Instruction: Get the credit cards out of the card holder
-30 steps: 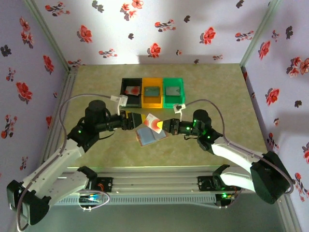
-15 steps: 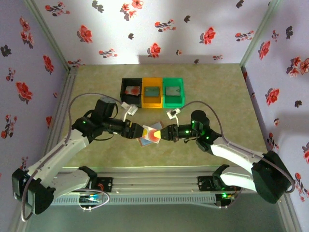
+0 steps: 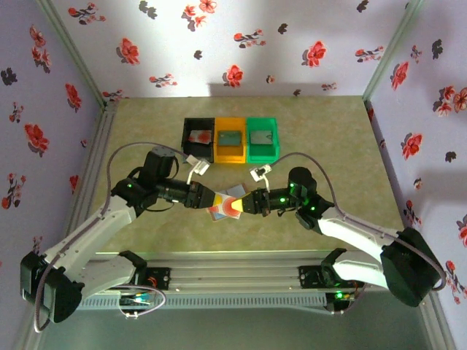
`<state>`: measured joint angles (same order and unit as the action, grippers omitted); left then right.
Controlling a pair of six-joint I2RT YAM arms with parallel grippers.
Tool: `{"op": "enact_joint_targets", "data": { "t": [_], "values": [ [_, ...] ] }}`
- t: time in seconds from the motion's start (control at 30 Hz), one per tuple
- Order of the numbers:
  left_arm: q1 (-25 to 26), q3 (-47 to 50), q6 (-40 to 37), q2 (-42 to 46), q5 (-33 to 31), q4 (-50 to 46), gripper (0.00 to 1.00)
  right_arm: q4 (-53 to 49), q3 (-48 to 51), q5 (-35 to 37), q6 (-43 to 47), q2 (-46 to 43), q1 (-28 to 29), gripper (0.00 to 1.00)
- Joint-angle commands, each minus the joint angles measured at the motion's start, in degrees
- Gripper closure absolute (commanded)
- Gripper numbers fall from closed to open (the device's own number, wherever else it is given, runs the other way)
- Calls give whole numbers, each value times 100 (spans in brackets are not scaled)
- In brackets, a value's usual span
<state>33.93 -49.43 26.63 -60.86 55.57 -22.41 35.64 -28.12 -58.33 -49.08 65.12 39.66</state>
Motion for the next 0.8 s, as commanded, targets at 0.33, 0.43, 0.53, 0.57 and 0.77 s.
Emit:
{"op": "enact_joint_targets", "data": {
  "t": [0.33,0.43,0.53,0.57,0.77],
  "values": [
    [-334,217,438,177,348,911,100,-789,-232,321,694,-371,9,88],
    [-595,239,585,239,86,1142,100,-1357,-243,858,1002,-690,-134,60],
    [-794,127,640,213,-296,1163,100,-2221,-326,1597,1352,-1121,-371,40],
    [-878,89,659,194,-412,1181,100,-2391,-318,1809,1417,-1294,-455,36],
    [-1364,-300,727,-35,-806,1187,100,-3132,-288,2854,1635,-2245,-748,11]
  ]
}}
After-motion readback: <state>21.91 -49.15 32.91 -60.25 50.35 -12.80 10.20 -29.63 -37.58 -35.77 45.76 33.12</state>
